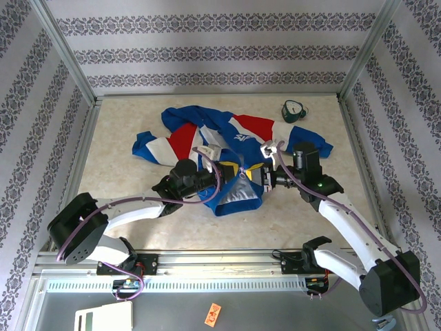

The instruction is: Zip up the jacket

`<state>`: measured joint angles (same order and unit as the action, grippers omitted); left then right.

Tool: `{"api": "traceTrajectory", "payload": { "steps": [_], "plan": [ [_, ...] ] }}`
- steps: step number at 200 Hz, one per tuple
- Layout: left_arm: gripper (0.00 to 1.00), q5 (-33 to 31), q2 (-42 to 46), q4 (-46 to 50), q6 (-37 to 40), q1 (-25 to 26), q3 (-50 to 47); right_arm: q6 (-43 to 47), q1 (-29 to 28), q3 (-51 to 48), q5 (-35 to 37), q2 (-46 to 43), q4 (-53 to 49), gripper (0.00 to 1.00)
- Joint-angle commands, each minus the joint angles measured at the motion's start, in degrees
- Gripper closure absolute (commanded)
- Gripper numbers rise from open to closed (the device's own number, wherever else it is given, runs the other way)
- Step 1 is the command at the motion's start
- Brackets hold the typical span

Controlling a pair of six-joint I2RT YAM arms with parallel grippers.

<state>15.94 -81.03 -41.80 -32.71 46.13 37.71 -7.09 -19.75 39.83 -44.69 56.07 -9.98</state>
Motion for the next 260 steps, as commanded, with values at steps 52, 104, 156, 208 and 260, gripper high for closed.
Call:
{"api": "traceTrajectory", "payload": {
  "steps": [52, 104, 156, 208, 260],
  "plan": [
    [1.0, -1.12, 1.8, -8.87, 3.66, 0.63, -1.43, 1.15, -1.95, -1.16, -3.57, 1.53, 5.53, 1.0],
    [1.0, -1.63, 2.15, -10.45, 4.25, 0.63, -2.32, 0.63, -1.88, -1.34, -2.95, 1.68, 6.46, 1.0],
    [1.0, -3.07, 3.42, -11.28, 4.25, 0.63, -4.05, 0.59, -1.79, -1.43, -2.18, 1.21, 6.64, 1.0],
    [1.0, -2.55, 4.57, -12.4, 4.58, 0.63, -5.28, 0.3, -1.79, -1.43, -2.51, 1.26, 6.84, 1.0],
    [1.0, -0.44, 4.56, -12.68, 4.76, 0.63, -5.46, -0.26, -1.79, -1.39, -4.06, 1.69, 7.99, 1.0]
  ]
}}
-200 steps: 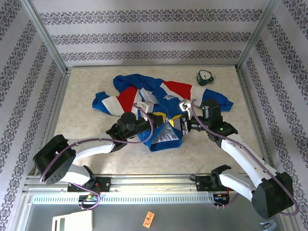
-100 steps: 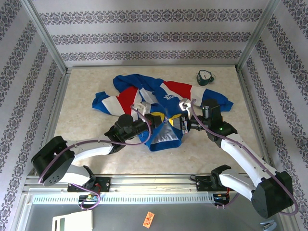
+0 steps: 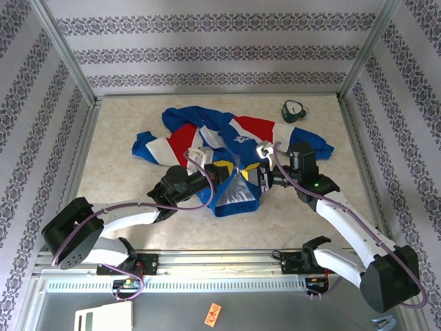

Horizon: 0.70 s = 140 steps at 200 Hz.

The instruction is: Zip up the jacket

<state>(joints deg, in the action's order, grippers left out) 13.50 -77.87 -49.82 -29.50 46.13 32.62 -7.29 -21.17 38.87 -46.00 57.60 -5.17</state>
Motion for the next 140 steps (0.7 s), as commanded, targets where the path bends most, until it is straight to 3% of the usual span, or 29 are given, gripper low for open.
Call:
{"api": "traceTrajectory", "payload": {
  "steps": [1, 140],
  "plan": [
    [1.0, 2.03, 1.4, -4.66, 1.55, 0.63, -0.37, -0.03, -0.41, -0.45, -2.77, 0.2, 3.21, 1.0],
    [1.0, 3.94, 0.98, -6.9, -0.26, 0.67, -2.34, 0.17, -0.41, 0.15, -3.79, 0.98, 3.93, 1.0]
  ]
}}
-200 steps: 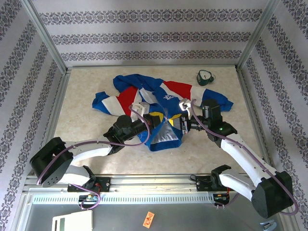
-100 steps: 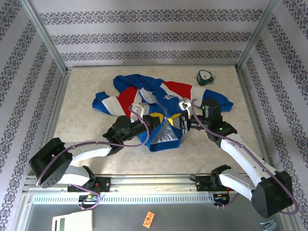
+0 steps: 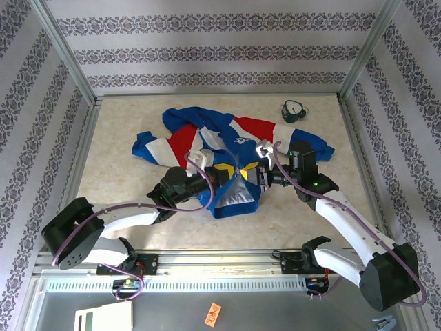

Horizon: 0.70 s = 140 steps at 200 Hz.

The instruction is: Zip up the jacket

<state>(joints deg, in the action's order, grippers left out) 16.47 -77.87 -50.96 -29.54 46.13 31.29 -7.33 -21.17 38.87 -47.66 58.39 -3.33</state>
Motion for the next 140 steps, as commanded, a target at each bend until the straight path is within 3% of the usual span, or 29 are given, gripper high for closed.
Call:
{"api": "traceTrajectory", "payload": {
  "steps": [1, 140],
  "plan": [
    [1.0, 0.95, 0.97, -5.79, -0.28, 0.61, -1.08, 0.21, -0.39, 0.15, -2.11, 0.17, 2.1, 1.0],
    [1.0, -0.96, 2.07, -10.6, -0.78, 0.54, -2.66, -0.15, -0.55, -0.29, -3.22, 0.48, 2.45, 1.0]
  ]
}}
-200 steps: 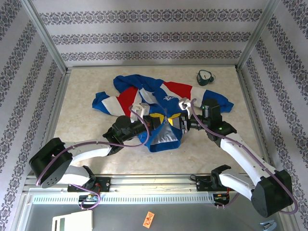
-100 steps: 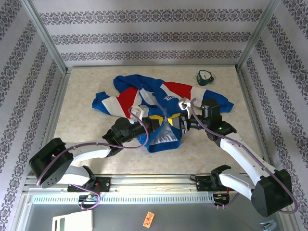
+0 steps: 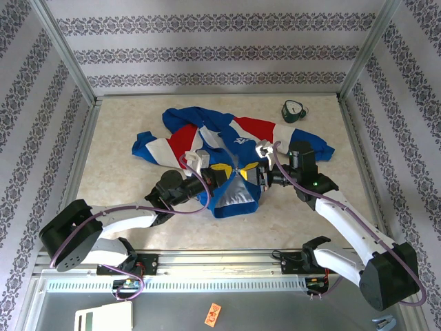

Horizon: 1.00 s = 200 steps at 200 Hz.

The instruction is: Zip up the jacket

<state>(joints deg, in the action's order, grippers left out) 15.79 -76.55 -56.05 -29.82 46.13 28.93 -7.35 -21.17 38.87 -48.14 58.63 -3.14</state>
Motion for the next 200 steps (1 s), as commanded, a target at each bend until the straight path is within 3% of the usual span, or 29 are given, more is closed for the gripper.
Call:
{"api": "traceTrajectory", "payload": {
  "steps": [1, 200],
  "plan": [
    [1.0, -0.3, 0.78, -5.53, -0.5, 0.54, -0.33, -0.16, -0.55, -0.29, -2.75, 0.25, 2.21, 1.0],
    [1.0, -1.66, 1.17, -2.87, -0.84, -0.78, -1.64, -1.16, -0.69, 0.23, -4.46, -0.16, 2.87, 1.0]
  ]
}}
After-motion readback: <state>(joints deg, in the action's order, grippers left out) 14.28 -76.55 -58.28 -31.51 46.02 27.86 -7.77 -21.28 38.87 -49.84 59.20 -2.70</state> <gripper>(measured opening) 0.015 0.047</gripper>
